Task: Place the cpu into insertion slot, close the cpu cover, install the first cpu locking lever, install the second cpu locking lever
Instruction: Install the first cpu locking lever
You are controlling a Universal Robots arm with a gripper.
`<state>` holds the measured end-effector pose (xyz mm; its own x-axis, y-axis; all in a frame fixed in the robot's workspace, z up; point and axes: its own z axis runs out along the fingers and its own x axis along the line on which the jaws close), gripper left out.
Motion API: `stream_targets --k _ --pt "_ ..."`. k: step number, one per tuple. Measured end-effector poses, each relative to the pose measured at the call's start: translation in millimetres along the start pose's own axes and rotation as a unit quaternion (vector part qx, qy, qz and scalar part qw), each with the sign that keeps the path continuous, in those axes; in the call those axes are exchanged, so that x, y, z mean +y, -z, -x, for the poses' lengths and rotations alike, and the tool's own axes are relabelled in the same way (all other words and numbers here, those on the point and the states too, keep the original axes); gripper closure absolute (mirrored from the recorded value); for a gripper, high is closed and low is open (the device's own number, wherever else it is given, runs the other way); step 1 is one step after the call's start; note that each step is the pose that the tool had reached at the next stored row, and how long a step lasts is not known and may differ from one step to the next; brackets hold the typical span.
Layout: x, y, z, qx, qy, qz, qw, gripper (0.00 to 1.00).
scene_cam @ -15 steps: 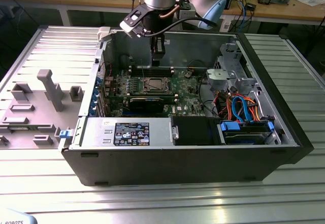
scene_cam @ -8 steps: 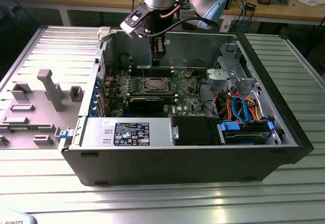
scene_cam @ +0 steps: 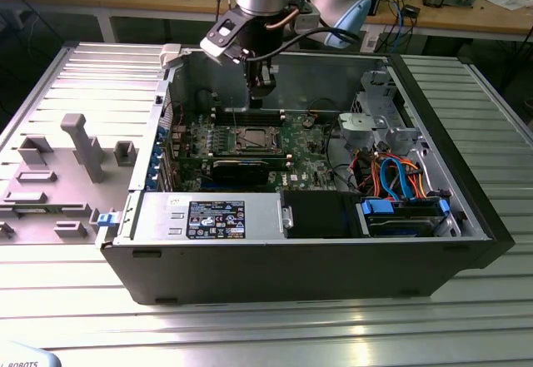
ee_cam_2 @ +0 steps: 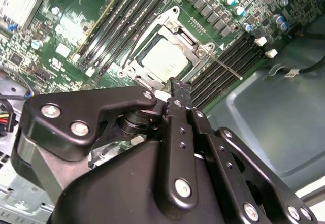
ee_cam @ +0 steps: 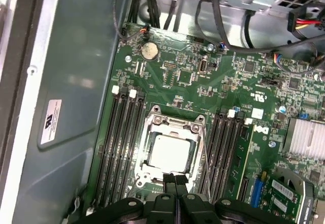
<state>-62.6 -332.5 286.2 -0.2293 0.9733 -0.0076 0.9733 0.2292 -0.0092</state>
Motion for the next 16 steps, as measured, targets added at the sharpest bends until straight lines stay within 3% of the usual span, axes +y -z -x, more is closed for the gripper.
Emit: stream_targets --k 3,8,16 --pt "0.0 0.0 0.0 -0.0002 0.019 0.0001 0.99983 0.89" --pt "0.0 0.0 0.0 -0.0005 0.050 0.0004 0.99873 0.89" --pt "0.0 0.0 0.0 -0.0007 0.078 0.0006 0.99698 0.89"
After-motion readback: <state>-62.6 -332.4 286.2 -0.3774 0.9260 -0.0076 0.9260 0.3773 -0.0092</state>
